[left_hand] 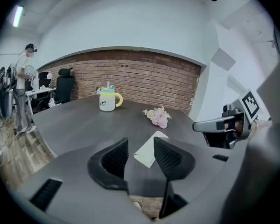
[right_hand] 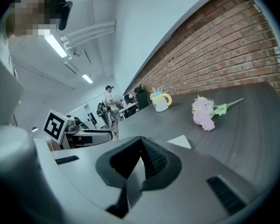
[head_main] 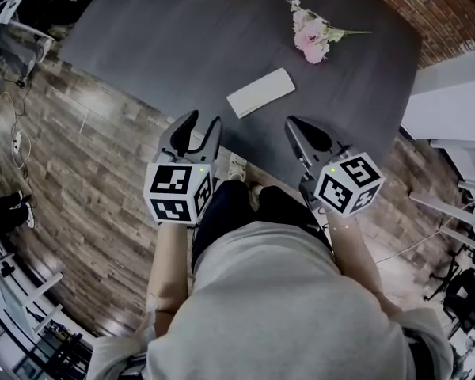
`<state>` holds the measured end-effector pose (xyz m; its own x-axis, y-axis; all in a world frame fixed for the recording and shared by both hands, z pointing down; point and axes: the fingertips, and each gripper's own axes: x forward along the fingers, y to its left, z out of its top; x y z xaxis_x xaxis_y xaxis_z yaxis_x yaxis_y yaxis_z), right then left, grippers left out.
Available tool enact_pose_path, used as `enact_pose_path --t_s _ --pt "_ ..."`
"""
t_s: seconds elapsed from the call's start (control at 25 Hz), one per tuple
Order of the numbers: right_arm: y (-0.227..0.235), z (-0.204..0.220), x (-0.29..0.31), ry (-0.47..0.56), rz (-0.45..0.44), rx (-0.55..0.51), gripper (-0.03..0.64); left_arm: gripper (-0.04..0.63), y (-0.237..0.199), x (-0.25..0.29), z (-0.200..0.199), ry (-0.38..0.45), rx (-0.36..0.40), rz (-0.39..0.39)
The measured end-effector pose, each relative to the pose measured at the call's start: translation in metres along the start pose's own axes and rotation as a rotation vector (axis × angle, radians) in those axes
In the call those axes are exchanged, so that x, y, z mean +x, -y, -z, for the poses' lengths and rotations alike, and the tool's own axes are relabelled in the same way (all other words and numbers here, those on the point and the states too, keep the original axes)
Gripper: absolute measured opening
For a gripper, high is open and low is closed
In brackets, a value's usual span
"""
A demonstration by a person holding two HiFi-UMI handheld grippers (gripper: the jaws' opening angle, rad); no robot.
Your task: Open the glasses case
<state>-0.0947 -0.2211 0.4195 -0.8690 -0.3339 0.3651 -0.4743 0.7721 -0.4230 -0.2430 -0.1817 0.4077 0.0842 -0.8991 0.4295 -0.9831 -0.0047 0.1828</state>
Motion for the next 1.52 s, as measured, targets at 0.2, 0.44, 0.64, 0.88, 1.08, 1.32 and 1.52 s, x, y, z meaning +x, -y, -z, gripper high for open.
enact_pose_path --t_s 0.2,0.44,0.64,0.88,1.08,1.32,1.52 --pt "0.013 -0.011 0.015 0.029 0.058 0.027 0.008 0.178 0.007 0.034 -0.015 -0.015 0.132 0.121" --pt "0.042 -0.011 0.008 0.035 0.164 0.088 0.008 0.178 0.023 0.08 0.004 -0.141 0.246 0.241" --pt "0.06 -0.004 -0.003 0.043 0.24 0.127 0.008 0.211 0.032 0.103 0.03 -0.225 0.354 0.304" --pt "0.076 0.01 -0.016 0.049 0.324 0.196 0.008 0.279 0.042 0.121 0.063 -0.315 0.449 0.37" --pt "0.074 0.017 -0.023 0.074 0.348 0.214 0.008 0.29 0.049 0.125 0.076 -0.332 0.548 0.419" --pt "0.072 0.024 -0.023 0.073 0.358 0.242 0.008 0.287 0.051 0.134 0.074 -0.294 0.571 0.419" --pt "0.065 0.021 -0.02 0.071 0.354 0.23 0.008 0.259 0.057 0.134 0.077 -0.287 0.662 0.467"
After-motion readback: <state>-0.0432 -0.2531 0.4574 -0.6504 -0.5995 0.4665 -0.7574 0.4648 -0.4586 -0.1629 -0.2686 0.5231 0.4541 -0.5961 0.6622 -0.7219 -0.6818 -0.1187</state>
